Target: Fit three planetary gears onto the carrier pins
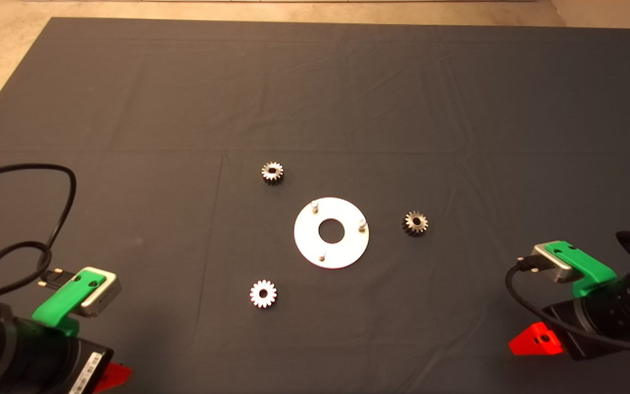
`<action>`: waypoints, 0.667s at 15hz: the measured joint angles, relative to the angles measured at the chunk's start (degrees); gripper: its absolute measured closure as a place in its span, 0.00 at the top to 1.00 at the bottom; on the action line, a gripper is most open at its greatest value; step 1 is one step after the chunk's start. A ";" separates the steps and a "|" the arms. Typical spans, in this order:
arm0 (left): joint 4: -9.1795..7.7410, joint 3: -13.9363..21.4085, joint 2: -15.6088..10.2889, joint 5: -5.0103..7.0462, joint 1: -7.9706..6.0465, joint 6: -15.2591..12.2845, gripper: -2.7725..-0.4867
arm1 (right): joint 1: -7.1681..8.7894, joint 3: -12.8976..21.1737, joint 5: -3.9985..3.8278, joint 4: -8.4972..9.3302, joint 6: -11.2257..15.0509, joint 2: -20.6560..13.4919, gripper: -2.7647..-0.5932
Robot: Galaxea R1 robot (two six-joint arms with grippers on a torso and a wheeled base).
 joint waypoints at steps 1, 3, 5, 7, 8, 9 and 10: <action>0.00 0.00 0.00 0.00 -0.01 0.00 0.60 | 0.00 0.00 0.00 0.00 -0.20 0.00 0.99; 0.00 0.00 0.00 0.00 -0.02 0.02 0.60 | 0.00 0.00 0.00 -0.02 -0.73 0.00 0.99; 0.00 0.00 0.02 0.00 -0.02 0.57 0.60 | 0.00 0.00 0.00 0.00 -2.31 -0.05 0.99; 0.00 0.00 0.20 0.02 -0.02 1.11 0.60 | 0.00 0.00 0.07 0.00 -4.93 -0.84 0.99; -0.02 0.00 0.72 0.02 -0.02 1.39 0.60 | 0.00 0.00 0.05 0.00 -5.88 -1.17 0.99; 0.00 0.00 1.52 0.00 -0.02 1.52 0.60 | 0.00 0.02 0.05 0.00 -6.26 -1.38 0.99; 0.00 0.00 2.46 0.02 -0.02 1.50 0.60 | 0.00 0.02 -0.01 0.00 -6.72 -1.54 0.99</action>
